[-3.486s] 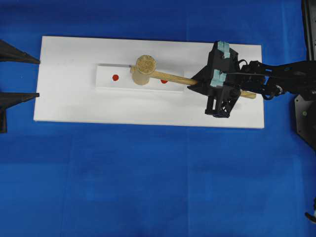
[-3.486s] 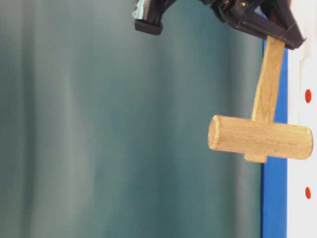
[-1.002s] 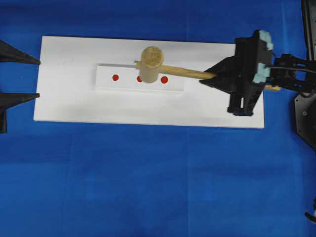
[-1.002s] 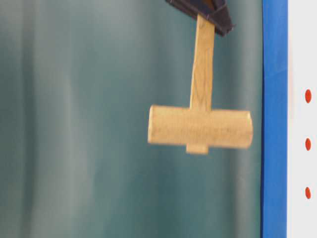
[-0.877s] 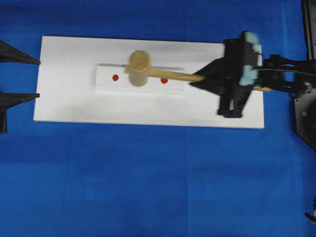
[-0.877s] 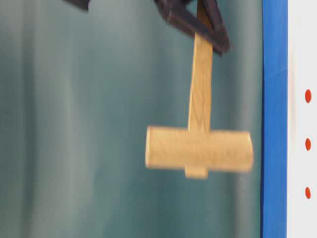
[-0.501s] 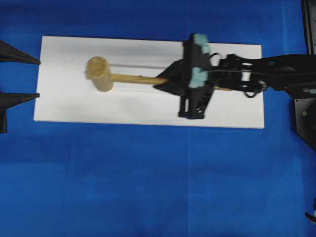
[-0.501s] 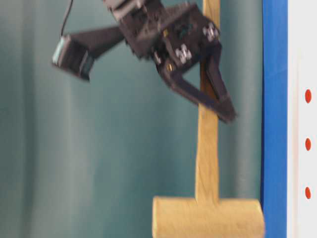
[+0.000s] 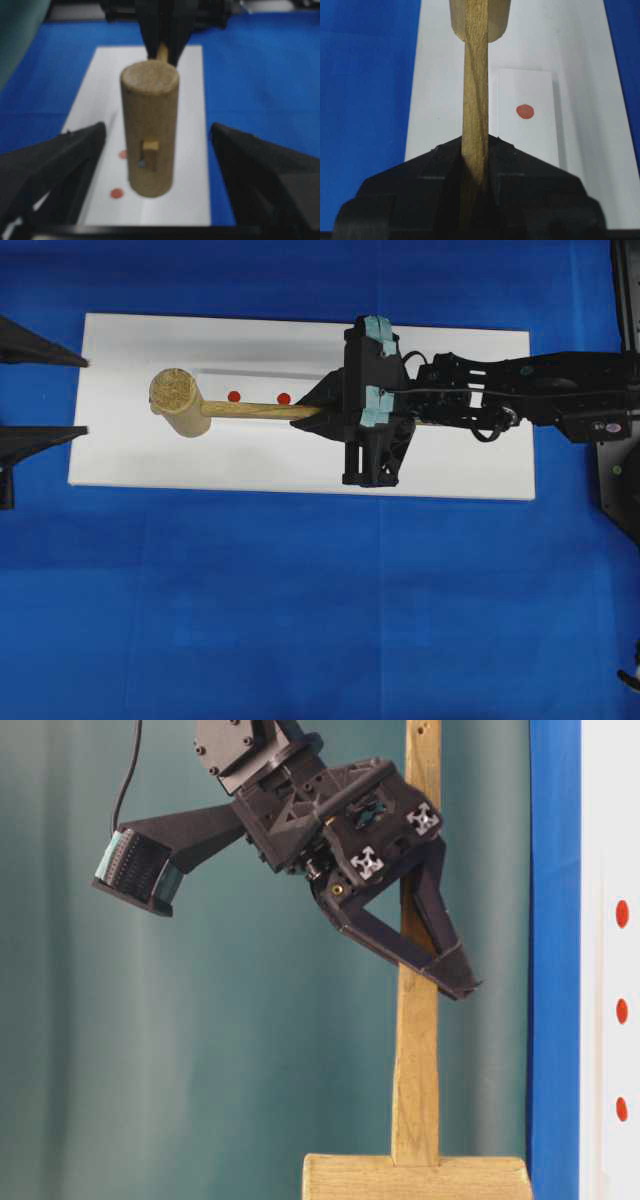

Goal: Hit the mark with a hammer.

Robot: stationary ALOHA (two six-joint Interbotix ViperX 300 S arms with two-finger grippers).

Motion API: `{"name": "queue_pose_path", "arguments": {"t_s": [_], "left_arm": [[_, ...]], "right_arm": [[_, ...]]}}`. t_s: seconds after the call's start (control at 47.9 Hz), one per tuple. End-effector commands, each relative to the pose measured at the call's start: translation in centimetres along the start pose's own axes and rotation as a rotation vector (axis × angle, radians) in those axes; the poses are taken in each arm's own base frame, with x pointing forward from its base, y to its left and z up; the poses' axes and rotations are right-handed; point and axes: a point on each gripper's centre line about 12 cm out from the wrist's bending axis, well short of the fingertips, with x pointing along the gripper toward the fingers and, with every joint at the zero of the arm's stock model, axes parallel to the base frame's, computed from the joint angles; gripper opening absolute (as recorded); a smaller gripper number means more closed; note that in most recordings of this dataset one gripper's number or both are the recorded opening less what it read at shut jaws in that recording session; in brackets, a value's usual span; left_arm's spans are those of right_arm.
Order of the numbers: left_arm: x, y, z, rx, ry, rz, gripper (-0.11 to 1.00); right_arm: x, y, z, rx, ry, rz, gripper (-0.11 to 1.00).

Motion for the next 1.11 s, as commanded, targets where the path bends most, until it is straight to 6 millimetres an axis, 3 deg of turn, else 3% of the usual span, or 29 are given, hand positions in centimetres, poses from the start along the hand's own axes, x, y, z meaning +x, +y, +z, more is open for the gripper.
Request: {"name": "queue_pose_path", "arguments": {"t_s": [0.0,0.271,0.501,0.793,0.898,1.023,1.085], "left_arm": [[1.3,0.1,0.0,-0.003,-0.012,0.005,0.84],[5.2,0.3,-0.5,-0.005,0.007,0.015,0.93],[8.2,0.7,-1.0,-0.007,0.059,0.027,0.94],[9.6,0.8,-0.8,-0.094,0.076,0.034,0.93],[9.6,0.9,-0.8,-0.143,0.08,0.037,0.84],[9.6,0.8,-0.9,-0.169,0.093,0.036,0.51],[9.6,0.8,-0.8,-0.171,0.092,0.036,0.5]], "right_arm": [[-0.4,0.1,1.9,-0.002,-0.058,0.001,0.02],[-0.4,0.1,2.0,-0.002,-0.059,0.001,0.02],[-0.4,0.1,2.0,-0.002,-0.059,0.001,0.02],[-0.4,0.1,2.0,-0.002,-0.061,0.0,0.02],[-0.4,0.1,2.0,-0.003,-0.061,0.0,0.02],[-0.4,0.1,2.0,-0.009,-0.061,0.001,0.02],[-0.5,0.1,2.1,-0.012,-0.061,0.001,0.02]]}}
